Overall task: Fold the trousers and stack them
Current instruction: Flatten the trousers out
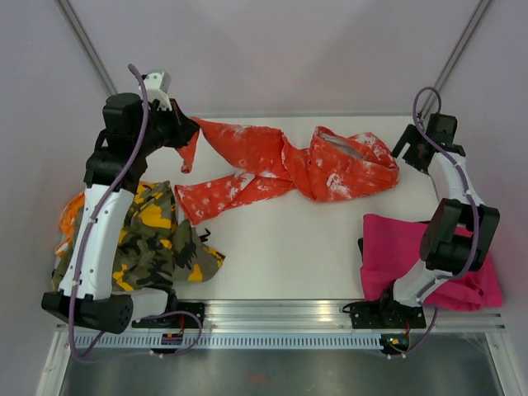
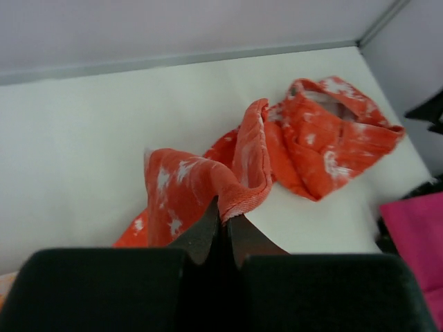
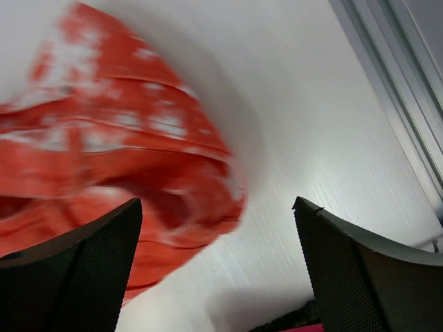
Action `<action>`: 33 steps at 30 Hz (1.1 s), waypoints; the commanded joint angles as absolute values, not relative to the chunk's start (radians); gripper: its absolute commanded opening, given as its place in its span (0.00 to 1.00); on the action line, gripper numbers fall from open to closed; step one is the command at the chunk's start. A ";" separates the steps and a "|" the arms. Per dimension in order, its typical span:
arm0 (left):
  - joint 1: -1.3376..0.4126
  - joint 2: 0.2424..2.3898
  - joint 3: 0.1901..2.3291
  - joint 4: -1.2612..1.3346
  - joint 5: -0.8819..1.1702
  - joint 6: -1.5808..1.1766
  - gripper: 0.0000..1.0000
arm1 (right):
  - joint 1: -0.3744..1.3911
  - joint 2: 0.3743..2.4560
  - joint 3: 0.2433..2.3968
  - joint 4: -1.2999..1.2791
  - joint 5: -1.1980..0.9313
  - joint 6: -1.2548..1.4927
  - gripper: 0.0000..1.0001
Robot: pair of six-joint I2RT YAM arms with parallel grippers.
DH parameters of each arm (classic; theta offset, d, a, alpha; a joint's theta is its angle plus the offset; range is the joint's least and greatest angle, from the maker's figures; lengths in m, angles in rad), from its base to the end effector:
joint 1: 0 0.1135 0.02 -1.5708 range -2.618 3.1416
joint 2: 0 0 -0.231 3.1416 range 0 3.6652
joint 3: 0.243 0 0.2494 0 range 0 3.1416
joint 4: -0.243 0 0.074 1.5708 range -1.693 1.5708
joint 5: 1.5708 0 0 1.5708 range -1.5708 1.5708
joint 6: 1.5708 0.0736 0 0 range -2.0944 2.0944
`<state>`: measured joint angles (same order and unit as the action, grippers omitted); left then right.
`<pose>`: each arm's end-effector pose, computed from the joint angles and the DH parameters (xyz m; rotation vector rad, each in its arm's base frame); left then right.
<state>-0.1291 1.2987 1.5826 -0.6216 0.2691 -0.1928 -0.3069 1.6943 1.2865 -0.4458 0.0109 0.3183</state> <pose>0.3052 -0.0593 0.4134 0.1227 1.9202 -0.4735 0.3730 -0.1190 0.1906 0.7503 2.3053 -0.0080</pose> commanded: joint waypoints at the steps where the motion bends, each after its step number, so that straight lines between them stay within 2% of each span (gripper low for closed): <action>1: -0.207 1.256 1.632 -0.701 0.328 -0.235 0.02 | -0.198 1.559 1.477 -0.506 0.014 0.264 0.98; 6: -0.288 1.200 1.660 -0.824 0.230 -0.297 0.02 | -0.023 1.529 1.513 -0.399 -0.176 0.220 0.98; 10: -0.290 1.157 1.689 -0.938 0.147 -0.331 0.02 | 0.144 1.621 1.479 -0.336 -0.219 0.137 0.98; 17: -0.288 1.066 1.605 -1.089 -0.035 -0.324 0.02 | 0.224 1.848 1.565 -0.324 -0.184 0.078 0.98; 24: -0.288 1.040 1.499 -1.089 -0.035 -0.331 0.02 | 0.235 2.009 1.677 -0.325 -0.078 0.045 0.95; 25: -0.288 1.037 1.480 -1.089 -0.040 -0.333 0.02 | 0.236 2.026 1.690 -0.325 -0.078 0.040 0.87; 26: -0.288 1.035 1.474 -1.089 -0.051 -0.333 0.02 | 0.236 2.032 1.693 -0.328 -0.087 0.037 0.74; 27: -0.290 1.034 1.467 -1.088 -0.060 -0.330 0.02 | 0.236 2.029 1.692 -0.330 -0.078 0.046 0.28; 28: -0.288 1.032 1.465 -1.088 -0.083 -0.327 0.02 | 0.236 2.019 1.684 -0.333 -0.058 0.060 0.08; 29: -0.288 1.031 1.465 -1.088 -0.097 -0.313 0.02 | 0.236 2.002 1.674 -0.331 -0.007 0.069 0.00; 33: -0.288 1.011 1.480 -1.083 -0.231 -0.246 0.02 | 0.221 1.815 1.551 -0.319 0.182 0.072 0.00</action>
<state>-0.2886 1.0431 1.4544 -1.1000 -0.0998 -0.2924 0.2325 1.9884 1.6020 -0.3565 0.0128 0.0677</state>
